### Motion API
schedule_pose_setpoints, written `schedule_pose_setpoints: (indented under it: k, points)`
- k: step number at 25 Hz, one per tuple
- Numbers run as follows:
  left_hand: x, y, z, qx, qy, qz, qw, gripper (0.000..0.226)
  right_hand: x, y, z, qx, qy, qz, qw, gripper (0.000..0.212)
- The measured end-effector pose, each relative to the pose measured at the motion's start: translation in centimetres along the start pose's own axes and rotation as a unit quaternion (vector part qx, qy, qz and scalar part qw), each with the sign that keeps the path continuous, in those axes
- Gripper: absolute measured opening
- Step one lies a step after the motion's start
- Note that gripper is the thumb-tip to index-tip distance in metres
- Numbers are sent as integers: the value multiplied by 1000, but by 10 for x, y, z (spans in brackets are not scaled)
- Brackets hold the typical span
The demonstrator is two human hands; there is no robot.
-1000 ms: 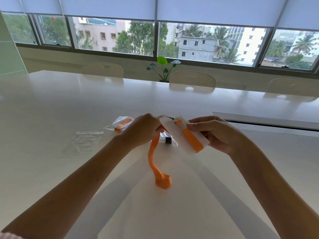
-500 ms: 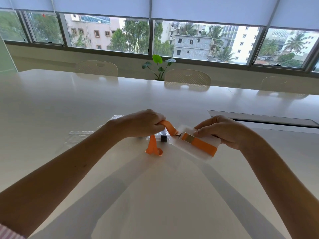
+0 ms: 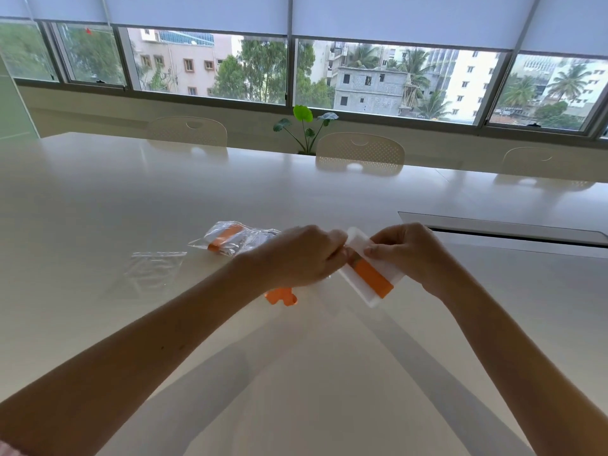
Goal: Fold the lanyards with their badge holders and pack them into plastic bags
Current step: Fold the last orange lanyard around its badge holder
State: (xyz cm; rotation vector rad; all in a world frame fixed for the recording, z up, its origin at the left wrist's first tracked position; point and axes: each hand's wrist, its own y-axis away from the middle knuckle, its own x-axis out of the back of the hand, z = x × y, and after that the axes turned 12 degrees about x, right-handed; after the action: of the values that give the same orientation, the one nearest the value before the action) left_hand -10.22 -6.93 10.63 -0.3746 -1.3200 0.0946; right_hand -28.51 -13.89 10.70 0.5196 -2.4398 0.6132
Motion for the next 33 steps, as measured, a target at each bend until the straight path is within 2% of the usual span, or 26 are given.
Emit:
schedule_pose_setpoints:
  k: [3, 6, 10, 15, 18, 21, 24, 30, 33]
  points:
    - [-25, 8, 19, 19, -68, 94, 993, 26, -11, -1, 4, 21, 15, 86, 996, 11]
    - [-41, 15, 30, 49, -100, 116, 987, 21, -21, -1, 6, 33, 33, 142, 989, 12]
    - [-46, 17, 34, 53, -62, 140, 987, 20, -31, 1, 10, 41, 29, 182, 982, 13]
    - [-46, 13, 34, 45, -90, 164, 981, 22, -37, -3, 10, 11, -73, 215, 974, 12]
    - [-47, 20, 34, 39, -129, 194, 972, 17, -36, -8, 7, -22, -127, 230, 965, 12]
    - [-53, 26, 33, 10, -173, 271, 947, 16, -31, -10, 5, -43, -180, 240, 953, 12]
    - [-56, 27, 30, -11, -163, 312, 936, 19, -29, -10, 3, -57, -229, 233, 943, 13]
    - [-66, 34, 22, -19, -85, 297, 951, 17, -24, -9, 7, -105, -360, 215, 902, 13]
    - [-66, 33, 17, -11, -56, 302, 951, 23, -25, -9, 7, -127, -449, 189, 864, 8]
